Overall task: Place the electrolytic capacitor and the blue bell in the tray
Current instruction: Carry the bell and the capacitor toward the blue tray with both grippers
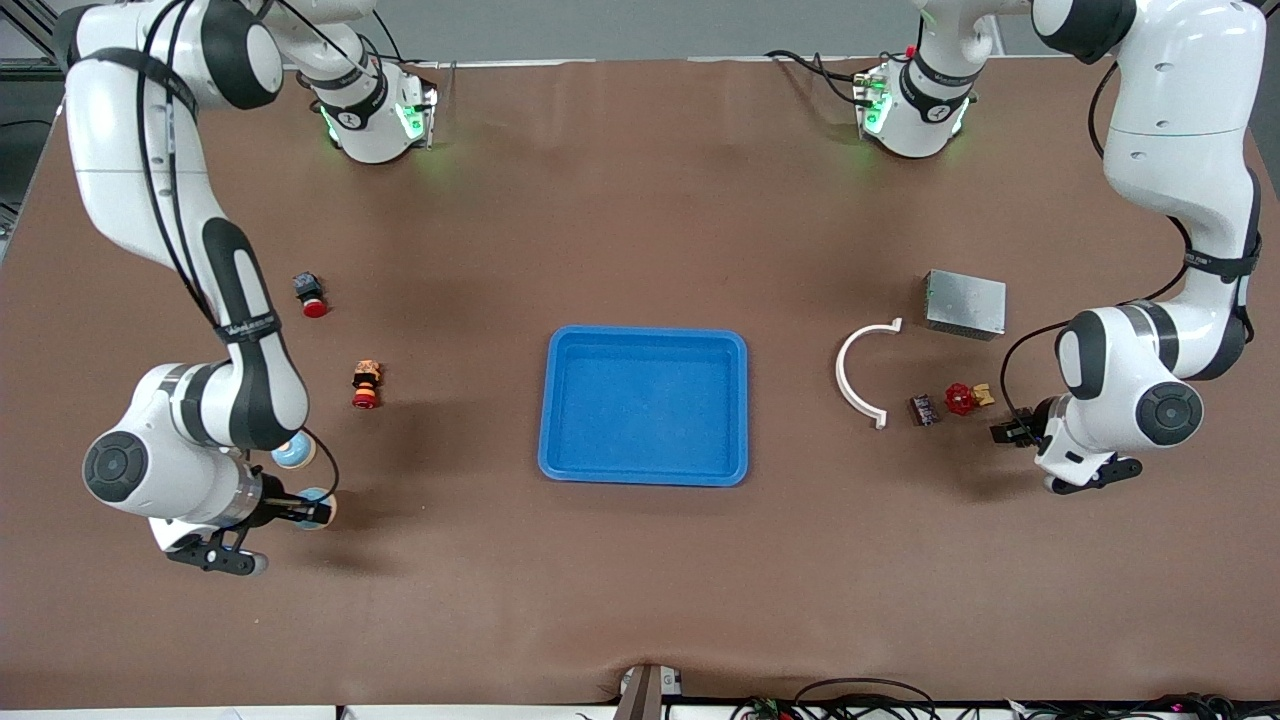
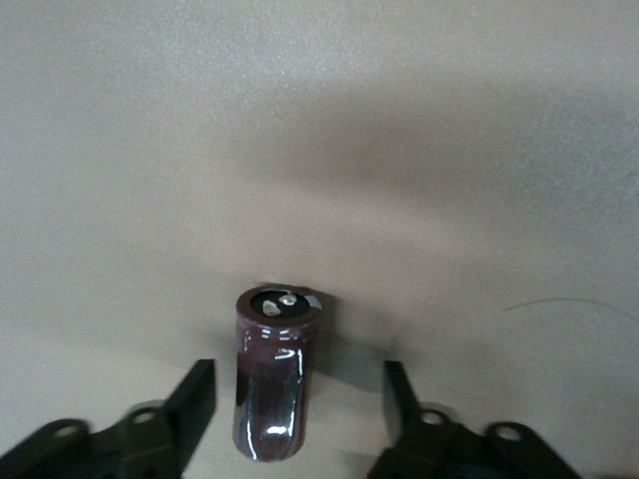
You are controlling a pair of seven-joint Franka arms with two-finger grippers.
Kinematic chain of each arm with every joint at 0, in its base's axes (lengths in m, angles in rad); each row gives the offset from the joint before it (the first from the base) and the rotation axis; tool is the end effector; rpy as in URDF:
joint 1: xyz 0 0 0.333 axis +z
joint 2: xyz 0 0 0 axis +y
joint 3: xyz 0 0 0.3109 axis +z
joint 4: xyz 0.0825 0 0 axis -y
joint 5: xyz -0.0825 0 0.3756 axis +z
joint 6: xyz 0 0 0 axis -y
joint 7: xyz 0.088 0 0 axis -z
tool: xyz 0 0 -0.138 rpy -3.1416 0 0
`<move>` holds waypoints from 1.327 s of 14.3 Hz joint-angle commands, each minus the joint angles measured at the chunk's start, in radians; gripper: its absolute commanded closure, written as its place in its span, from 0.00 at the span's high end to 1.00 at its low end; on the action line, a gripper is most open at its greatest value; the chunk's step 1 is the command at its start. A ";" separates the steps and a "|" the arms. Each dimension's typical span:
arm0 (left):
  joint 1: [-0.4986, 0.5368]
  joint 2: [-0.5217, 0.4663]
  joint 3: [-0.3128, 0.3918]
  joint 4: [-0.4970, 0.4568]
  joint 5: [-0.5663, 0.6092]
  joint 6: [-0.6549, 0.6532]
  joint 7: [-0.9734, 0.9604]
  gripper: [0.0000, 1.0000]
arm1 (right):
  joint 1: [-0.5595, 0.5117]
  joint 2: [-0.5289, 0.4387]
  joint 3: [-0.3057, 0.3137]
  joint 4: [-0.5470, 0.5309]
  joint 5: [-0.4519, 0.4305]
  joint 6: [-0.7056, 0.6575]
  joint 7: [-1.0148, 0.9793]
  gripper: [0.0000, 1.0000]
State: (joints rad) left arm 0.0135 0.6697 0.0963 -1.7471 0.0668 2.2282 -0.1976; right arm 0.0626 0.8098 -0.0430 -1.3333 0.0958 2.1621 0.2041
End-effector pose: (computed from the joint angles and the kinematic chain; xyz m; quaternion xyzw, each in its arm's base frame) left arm 0.6257 0.0707 0.1490 -0.9866 -0.1222 0.0905 0.0591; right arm 0.7328 0.0268 0.2178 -0.9934 0.1115 -0.0072 0.0255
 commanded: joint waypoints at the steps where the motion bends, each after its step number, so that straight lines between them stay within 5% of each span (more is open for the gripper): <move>1: 0.003 0.007 -0.003 0.008 0.019 0.008 -0.016 0.62 | 0.065 -0.082 0.000 -0.020 0.001 -0.057 0.131 0.00; 5: 0.005 0.005 -0.003 0.009 0.019 0.008 -0.016 0.38 | 0.173 -0.156 0.000 -0.033 0.001 -0.157 0.348 0.00; 11: 0.003 -0.005 -0.003 0.024 0.005 0.007 -0.020 0.01 | 0.328 -0.282 -0.003 -0.200 -0.013 -0.111 0.585 0.00; 14: 0.000 -0.041 -0.006 0.038 0.007 -0.019 -0.058 0.00 | 0.414 -0.303 -0.005 -0.268 -0.013 -0.058 0.737 0.00; 19: -0.015 -0.101 -0.013 0.139 -0.039 -0.260 -0.107 0.00 | 0.523 -0.297 -0.005 -0.326 -0.015 0.066 0.937 0.00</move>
State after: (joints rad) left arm 0.0094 0.5942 0.0872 -1.6427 0.0549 2.0607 -0.2608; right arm 0.5578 0.5485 -0.0372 -1.6024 0.0930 2.1815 1.0768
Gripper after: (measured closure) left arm 0.665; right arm 0.370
